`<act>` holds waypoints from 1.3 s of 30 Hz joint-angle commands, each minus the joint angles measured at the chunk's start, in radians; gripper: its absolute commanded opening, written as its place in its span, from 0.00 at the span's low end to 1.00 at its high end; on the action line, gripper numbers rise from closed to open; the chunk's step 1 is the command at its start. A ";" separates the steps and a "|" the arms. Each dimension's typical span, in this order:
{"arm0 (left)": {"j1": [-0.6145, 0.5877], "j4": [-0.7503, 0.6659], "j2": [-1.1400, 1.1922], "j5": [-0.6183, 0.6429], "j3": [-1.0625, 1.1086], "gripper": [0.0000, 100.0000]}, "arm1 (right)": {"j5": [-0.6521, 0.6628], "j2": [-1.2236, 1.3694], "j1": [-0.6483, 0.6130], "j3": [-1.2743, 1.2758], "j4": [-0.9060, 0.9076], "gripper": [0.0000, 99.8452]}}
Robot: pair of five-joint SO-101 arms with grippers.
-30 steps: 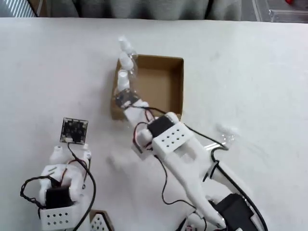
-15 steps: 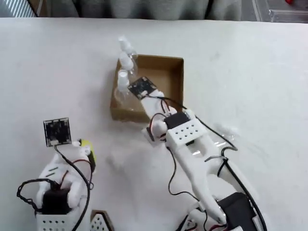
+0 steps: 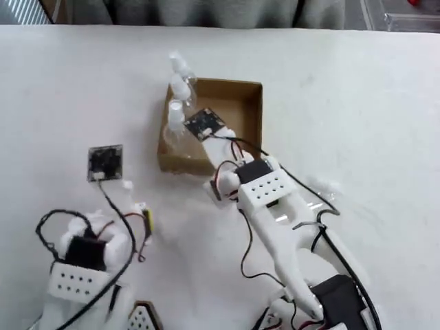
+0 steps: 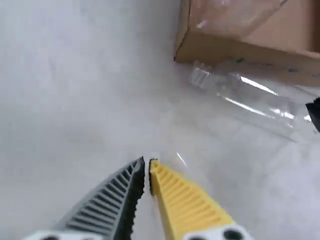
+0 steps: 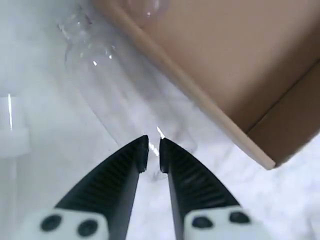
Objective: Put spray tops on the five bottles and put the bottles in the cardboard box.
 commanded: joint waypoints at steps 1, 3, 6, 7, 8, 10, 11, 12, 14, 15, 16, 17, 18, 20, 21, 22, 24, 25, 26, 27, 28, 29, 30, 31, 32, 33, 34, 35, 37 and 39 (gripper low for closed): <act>0.125 -0.046 0.050 0.075 -0.060 0.08 | 0.011 -0.030 0.025 -0.006 -0.016 0.02; 0.165 -0.074 0.064 0.124 -0.032 0.16 | 0.011 -0.030 0.028 -0.006 -0.016 0.02; 0.203 -0.157 0.084 0.169 0.043 0.25 | 0.011 -0.030 0.027 -0.006 -0.016 0.02; 0.209 -0.173 0.090 0.169 0.061 0.25 | 0.011 -0.030 0.027 -0.006 -0.016 0.02; 0.209 -0.184 0.097 0.169 0.069 0.25 | 0.011 -0.030 0.027 -0.006 -0.016 0.02; 0.208 -0.186 0.119 0.169 0.072 0.23 | 0.011 -0.030 0.027 -0.006 -0.016 0.02; 0.208 -0.187 0.134 0.170 0.072 0.22 | 0.011 -0.030 0.027 -0.006 -0.016 0.02; 0.208 -0.189 0.153 0.170 0.072 0.22 | 0.011 -0.030 0.027 -0.006 -0.013 0.02; 0.205 -0.193 0.199 0.170 0.061 0.23 | 0.009 -0.030 0.027 -0.006 -0.013 0.02; 0.202 -0.206 0.225 0.170 0.057 0.24 | 0.009 -0.030 0.027 -0.006 -0.012 0.02; 0.202 -0.218 0.254 0.170 0.057 0.25 | 0.009 -0.030 0.027 -0.006 -0.012 0.02; 0.202 -0.232 0.283 0.170 0.057 0.26 | 0.009 -0.030 0.027 -0.006 -0.012 0.02; 0.200 -0.245 0.317 0.170 0.057 0.27 | 0.009 -0.030 0.027 -0.006 -0.012 0.02; 0.197 -0.282 0.378 0.170 0.057 0.29 | 0.009 -0.030 0.027 -0.006 -0.012 0.02; 0.197 -0.298 0.406 0.170 0.058 0.29 | 0.009 -0.030 0.027 -0.006 -0.012 0.02; 0.197 -0.302 0.427 0.170 0.058 0.29 | 0.009 -0.030 0.027 -0.006 -0.012 0.02; 0.197 -0.310 0.463 0.170 0.055 0.27 | 0.009 -0.030 0.027 -0.006 -0.012 0.02; 0.197 -0.310 0.473 0.170 0.054 0.26 | 0.009 -0.030 0.027 -0.006 -0.012 0.02; 0.197 -0.310 0.478 0.170 0.054 0.25 | 0.009 -0.030 0.027 -0.006 -0.012 0.02; 0.197 -0.310 0.478 0.170 0.054 0.23 | 0.009 -0.030 0.027 -0.006 -0.012 0.02; 0.199 -0.310 0.478 0.170 0.055 0.21 | 0.009 -0.030 0.027 -0.006 -0.010 0.02; 0.200 -0.310 0.478 0.169 0.057 0.19 | 0.009 -0.030 0.027 -0.006 -0.010 0.02; 0.200 -0.310 0.479 0.169 0.057 0.17 | 0.009 -0.030 0.027 -0.006 -0.010 0.02; 0.200 -0.311 0.481 0.169 0.057 0.14 | 0.009 -0.030 0.027 -0.006 -0.010 0.02; 0.199 -0.321 0.481 0.169 0.058 0.12 | 0.009 -0.030 0.027 -0.006 -0.010 0.02; 0.199 -0.327 0.483 0.169 0.058 0.10 | 0.009 -0.030 0.027 -0.006 -0.010 0.02; 0.199 -0.328 0.483 0.166 0.060 0.09 | 0.009 -0.030 0.027 -0.006 -0.010 0.02; 0.200 -0.327 0.483 0.164 0.061 0.09 | 0.009 -0.030 0.027 -0.006 -0.010 0.02; 0.200 -0.328 0.483 0.163 0.068 0.08 | 0.009 -0.030 0.027 -0.006 -0.008 0.02; 0.196 -0.324 0.483 0.163 0.066 0.08 | 0.009 -0.030 0.027 -0.006 -0.008 0.02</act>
